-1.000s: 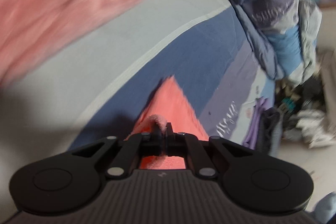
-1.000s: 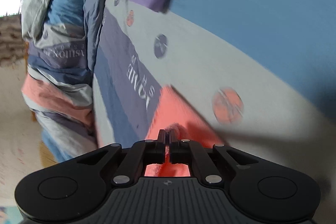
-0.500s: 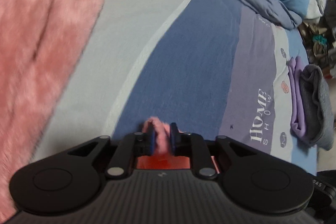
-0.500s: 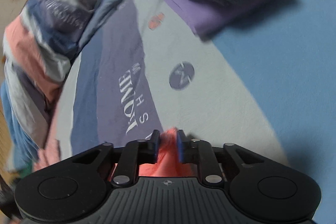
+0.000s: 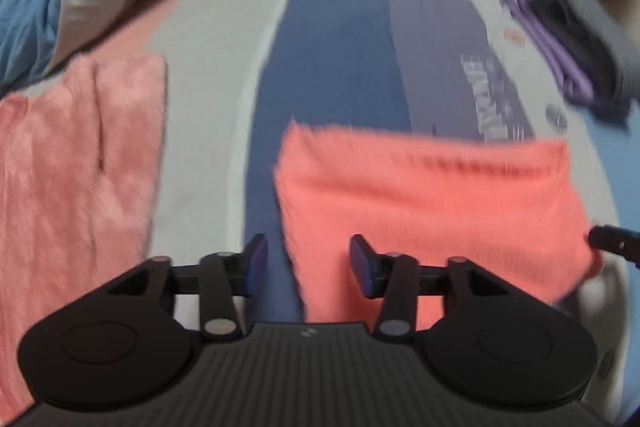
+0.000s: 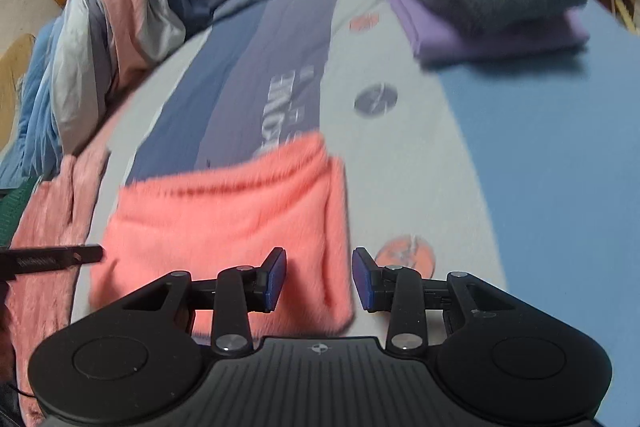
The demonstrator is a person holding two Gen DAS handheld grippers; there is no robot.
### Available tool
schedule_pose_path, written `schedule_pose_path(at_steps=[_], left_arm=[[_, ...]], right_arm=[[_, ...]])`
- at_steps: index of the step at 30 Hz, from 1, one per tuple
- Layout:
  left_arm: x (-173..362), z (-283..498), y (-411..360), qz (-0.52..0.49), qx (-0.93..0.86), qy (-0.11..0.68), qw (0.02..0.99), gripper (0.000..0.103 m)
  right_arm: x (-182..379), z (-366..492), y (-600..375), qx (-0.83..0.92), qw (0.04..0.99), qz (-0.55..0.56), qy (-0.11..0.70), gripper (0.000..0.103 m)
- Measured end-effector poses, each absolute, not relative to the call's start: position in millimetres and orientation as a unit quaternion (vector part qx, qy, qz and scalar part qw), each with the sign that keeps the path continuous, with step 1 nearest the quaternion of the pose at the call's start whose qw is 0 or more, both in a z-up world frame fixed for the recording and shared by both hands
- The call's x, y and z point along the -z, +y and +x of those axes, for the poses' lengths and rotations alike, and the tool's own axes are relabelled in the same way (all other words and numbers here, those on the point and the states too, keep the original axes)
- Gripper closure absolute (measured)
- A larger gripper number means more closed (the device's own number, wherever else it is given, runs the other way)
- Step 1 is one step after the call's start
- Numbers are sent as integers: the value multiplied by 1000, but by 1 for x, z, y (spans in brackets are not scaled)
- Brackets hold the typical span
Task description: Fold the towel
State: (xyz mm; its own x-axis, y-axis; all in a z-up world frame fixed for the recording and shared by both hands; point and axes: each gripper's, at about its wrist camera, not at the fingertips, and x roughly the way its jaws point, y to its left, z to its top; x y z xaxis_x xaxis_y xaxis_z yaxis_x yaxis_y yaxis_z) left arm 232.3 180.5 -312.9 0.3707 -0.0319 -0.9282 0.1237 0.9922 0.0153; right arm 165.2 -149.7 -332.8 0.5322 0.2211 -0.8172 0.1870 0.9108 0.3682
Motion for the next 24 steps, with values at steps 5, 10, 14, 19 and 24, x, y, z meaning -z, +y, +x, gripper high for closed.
schedule_pose_path(at_steps=[5,10,14,19,24], left_arm=[[340,215,186,-3,5,586,810,50],[352,200,191,5,-8,602,799,34],[350,188,200,4,-10,605,796,31],[340,165,205,1,-7,607,795,33],[326,130,205,1,10,600,800,27]], right_arm=[[338,158,-144,-29,840,232,490,99],[325,140,-143,-58,844,224,484,99],[327,122,-153,-50,830,224,508,99],[324,115,-160,-11,840,184,510,96],[302,142,-135,-75,888,70,448,64]])
